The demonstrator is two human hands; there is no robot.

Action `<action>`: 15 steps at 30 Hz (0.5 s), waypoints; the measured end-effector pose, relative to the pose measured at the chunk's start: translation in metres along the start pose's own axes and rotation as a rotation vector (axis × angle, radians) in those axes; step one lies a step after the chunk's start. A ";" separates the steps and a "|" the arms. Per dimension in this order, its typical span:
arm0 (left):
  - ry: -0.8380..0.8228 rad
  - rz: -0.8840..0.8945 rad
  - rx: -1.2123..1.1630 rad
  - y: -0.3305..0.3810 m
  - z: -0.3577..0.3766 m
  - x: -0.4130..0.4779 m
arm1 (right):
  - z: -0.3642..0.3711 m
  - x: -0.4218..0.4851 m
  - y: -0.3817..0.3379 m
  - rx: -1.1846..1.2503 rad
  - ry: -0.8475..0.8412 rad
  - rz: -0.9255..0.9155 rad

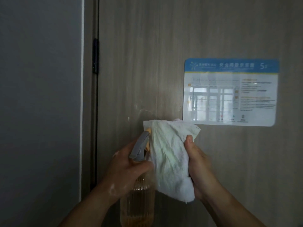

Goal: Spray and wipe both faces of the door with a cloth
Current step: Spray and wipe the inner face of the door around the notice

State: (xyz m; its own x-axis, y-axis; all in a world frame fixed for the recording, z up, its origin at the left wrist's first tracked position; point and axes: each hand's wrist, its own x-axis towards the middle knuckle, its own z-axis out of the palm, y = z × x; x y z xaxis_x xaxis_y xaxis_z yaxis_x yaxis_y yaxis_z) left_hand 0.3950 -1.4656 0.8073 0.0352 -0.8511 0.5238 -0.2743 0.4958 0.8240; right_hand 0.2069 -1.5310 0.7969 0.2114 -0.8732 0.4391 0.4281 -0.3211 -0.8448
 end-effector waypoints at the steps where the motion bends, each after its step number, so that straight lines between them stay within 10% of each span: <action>1: -0.015 0.005 -0.002 0.001 0.000 0.000 | 0.001 0.000 0.000 -0.022 -0.001 0.002; 15: -0.080 0.012 -0.122 0.005 0.000 0.003 | 0.012 -0.004 -0.005 -0.220 -0.094 -0.188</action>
State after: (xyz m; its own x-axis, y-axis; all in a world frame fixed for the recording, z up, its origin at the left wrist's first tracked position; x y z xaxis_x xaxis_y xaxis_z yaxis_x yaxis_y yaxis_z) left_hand 0.3934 -1.4658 0.8132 -0.0457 -0.8538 0.5186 -0.1549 0.5189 0.8407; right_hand 0.2144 -1.5220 0.8029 0.2312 -0.7565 0.6118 0.2692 -0.5545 -0.7874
